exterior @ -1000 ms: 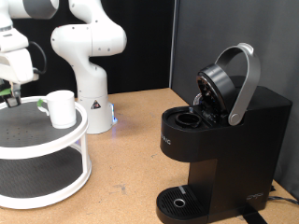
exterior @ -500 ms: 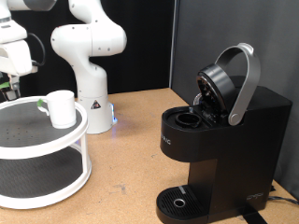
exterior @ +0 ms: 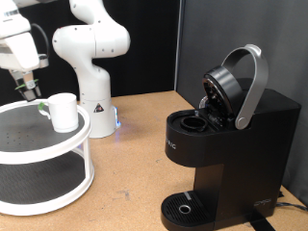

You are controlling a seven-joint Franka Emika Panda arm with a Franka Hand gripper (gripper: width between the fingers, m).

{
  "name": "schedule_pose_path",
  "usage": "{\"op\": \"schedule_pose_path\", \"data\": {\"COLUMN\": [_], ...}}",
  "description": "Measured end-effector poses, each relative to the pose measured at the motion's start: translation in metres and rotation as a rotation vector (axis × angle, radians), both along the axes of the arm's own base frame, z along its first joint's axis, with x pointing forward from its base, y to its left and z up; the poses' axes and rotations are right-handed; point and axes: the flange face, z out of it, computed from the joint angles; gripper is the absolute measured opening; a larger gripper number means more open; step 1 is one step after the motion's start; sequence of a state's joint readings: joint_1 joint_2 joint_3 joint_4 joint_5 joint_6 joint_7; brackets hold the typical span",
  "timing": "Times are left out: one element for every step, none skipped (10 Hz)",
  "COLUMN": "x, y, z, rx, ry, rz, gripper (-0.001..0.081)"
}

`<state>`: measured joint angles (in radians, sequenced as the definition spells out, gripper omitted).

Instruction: Make a cup of coffee with the keurig machine

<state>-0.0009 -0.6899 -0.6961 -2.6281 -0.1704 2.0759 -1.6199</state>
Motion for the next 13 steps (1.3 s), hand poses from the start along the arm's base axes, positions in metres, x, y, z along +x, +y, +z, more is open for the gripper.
{"op": "schedule_pose_path", "data": {"x": [0.010, 0.021, 0.030, 0.038, 0.047, 0.054, 0.053, 0.054, 0.057, 0.062, 0.068, 0.076, 0.085], "y": [0.009, 0.019, 0.027, 0.036, 0.043, 0.047, 0.047, 0.049, 0.053, 0.060, 0.069, 0.078, 0.087], "z": [0.008, 0.016, 0.024, 0.033, 0.042, 0.044, 0.043, 0.042, 0.042, 0.045, 0.049, 0.053, 0.058], "rx": [0.025, 0.059, 0.096, 0.129, 0.144, 0.143, 0.144, 0.185, 0.250, 0.305, 0.346, 0.373, 0.387], "ry": [-0.022, -0.046, -0.062, -0.071, -0.077, -0.067, -0.066, -0.070, -0.076, -0.075, -0.064, -0.038, -0.013], "rz": [-0.050, -0.111, -0.163, -0.200, -0.218, -0.231, -0.229, -0.245, -0.268, -0.294, -0.314, -0.322, -0.324], "gripper": [0.0474, 0.0474, 0.0474, 0.0474, 0.0474, 0.0474, 0.0474, 0.0474, 0.0474, 0.0474, 0.0474, 0.0474, 0.0474]}}
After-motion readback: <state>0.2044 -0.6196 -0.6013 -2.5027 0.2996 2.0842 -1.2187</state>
